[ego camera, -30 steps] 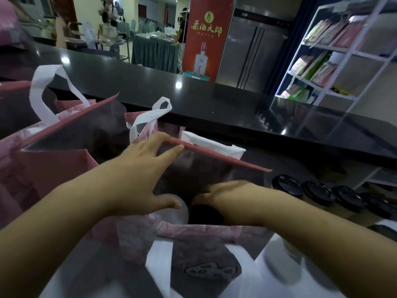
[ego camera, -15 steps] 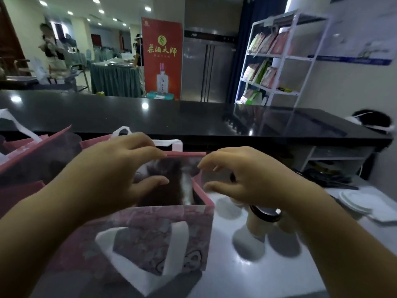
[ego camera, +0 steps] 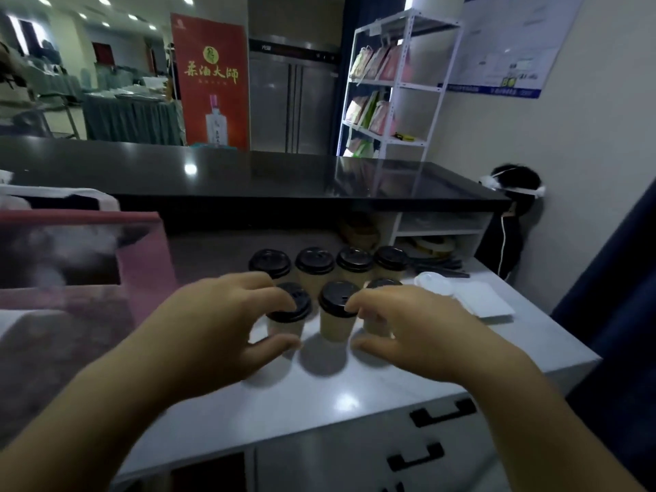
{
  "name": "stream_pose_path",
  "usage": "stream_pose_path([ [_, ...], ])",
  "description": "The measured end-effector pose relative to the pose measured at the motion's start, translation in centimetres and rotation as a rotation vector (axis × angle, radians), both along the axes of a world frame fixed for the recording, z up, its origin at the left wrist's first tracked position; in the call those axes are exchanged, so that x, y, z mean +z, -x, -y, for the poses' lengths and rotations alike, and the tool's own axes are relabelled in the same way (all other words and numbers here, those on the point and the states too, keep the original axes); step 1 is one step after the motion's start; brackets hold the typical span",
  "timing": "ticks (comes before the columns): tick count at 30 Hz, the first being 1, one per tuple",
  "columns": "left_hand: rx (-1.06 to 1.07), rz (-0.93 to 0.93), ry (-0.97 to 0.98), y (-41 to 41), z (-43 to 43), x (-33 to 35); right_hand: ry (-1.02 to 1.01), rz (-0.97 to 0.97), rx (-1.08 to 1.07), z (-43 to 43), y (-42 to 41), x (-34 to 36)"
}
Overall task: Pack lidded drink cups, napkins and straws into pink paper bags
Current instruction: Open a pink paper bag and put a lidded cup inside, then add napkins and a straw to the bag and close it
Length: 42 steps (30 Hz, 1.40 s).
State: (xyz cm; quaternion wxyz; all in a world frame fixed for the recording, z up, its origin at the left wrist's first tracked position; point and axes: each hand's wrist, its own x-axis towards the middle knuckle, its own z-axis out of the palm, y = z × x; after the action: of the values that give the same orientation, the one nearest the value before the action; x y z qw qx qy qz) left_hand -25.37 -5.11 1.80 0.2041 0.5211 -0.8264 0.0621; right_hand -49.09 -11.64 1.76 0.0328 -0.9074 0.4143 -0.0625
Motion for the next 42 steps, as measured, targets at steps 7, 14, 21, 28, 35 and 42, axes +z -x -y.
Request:
stream_pose_path([
  [7,-0.037,0.019,-0.132,10.4,4.4,-4.6,-0.075,-0.015,-0.218,2.4,11.5,-4.1],
  [14,-0.116,-0.067,-0.154,17.7,10.6,-7.6,-0.092,0.056,-0.415,7.6,19.2,-7.5],
  [21,-0.214,-0.171,-0.169,25.1,19.5,-8.9,-0.043,0.074,-0.526,14.9,24.5,-10.8],
  [28,-0.298,-0.146,-0.230,33.3,27.4,-12.2,-0.018,0.159,-0.617,22.0,29.8,-13.8],
  [35,-0.110,-0.137,-0.365,39.4,33.6,-17.4,-0.176,0.209,-0.635,29.8,34.4,-17.3],
  [42,0.150,-0.277,-0.411,42.3,37.1,-20.6,-0.392,0.160,-0.542,35.8,36.8,-19.8],
])
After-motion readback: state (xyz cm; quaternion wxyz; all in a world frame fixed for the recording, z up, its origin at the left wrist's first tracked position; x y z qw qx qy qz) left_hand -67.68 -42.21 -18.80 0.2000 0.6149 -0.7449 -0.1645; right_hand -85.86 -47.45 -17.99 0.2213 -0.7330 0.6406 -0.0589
